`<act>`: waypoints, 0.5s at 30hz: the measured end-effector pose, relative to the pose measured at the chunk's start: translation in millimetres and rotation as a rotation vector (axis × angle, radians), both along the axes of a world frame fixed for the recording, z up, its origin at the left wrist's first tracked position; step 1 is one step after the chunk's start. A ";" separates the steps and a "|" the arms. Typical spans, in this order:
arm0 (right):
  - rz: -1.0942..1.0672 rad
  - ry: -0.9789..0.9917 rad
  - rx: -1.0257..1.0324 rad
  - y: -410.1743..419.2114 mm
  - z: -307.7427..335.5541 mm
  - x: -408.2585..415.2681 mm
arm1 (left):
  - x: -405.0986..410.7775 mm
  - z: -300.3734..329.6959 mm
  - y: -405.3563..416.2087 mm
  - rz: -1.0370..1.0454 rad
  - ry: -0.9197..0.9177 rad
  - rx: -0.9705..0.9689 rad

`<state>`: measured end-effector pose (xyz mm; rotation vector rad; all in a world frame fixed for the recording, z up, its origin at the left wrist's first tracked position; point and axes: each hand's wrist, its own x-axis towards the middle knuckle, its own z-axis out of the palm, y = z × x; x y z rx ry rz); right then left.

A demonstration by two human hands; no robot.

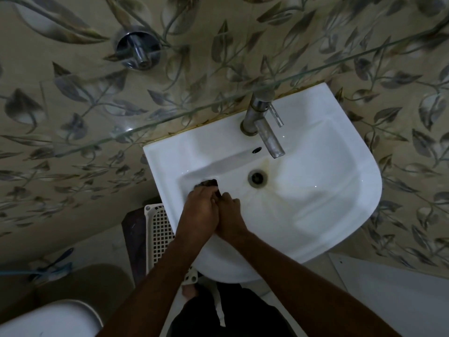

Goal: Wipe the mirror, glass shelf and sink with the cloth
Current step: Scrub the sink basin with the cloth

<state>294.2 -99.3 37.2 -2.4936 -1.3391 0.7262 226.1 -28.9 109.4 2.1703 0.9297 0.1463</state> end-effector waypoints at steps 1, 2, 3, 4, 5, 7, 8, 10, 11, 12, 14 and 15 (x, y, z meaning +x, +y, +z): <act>0.024 0.004 0.008 -5.4 -1.1 -0.9 | -0.2 -1.6 0.0 0.001 0.002 -0.002; 0.028 0.000 -0.003 -10.1 -4.5 2.9 | -0.5 -3.2 -0.8 -0.012 0.006 -0.008; 0.018 -0.015 -0.033 -12.5 -9.2 10.1 | -0.2 -4.3 -2.4 -0.031 0.013 -0.013; -0.001 -0.051 -0.070 -13.8 -15.3 20.3 | 0.5 -4.6 -5.7 -0.044 0.020 -0.010; -0.019 -0.101 -0.115 -14.6 -21.5 32.2 | 1.2 -4.7 -9.5 -0.053 0.023 0.001; -0.042 -0.196 -0.173 -19.4 -31.6 57.2 | 5.0 -3.9 -17.0 -0.074 -0.003 0.008; -0.050 -0.233 -0.182 -23.2 -33.4 68.4 | 7.7 -2.7 -20.2 -0.081 -0.034 0.001; -0.096 -0.287 -0.202 -28.1 -34.2 81.5 | 12.9 0.4 -26.0 -0.086 -0.093 -0.008; -0.122 -0.278 -0.225 -25.9 -31.5 80.7 | 15.7 1.1 -28.2 -0.079 -0.107 -0.013; -0.140 -0.251 -0.239 -22.4 -28.1 74.0 | 19.5 2.0 -30.8 -0.063 -0.106 -0.025; -0.100 -0.201 -0.196 -18.1 -25.4 50.8 | 26.8 3.1 -37.0 -0.014 -0.085 -0.056; -0.037 -0.168 -0.174 -19.5 -22.7 39.4 | 31.1 3.6 -40.5 0.005 -0.073 -0.078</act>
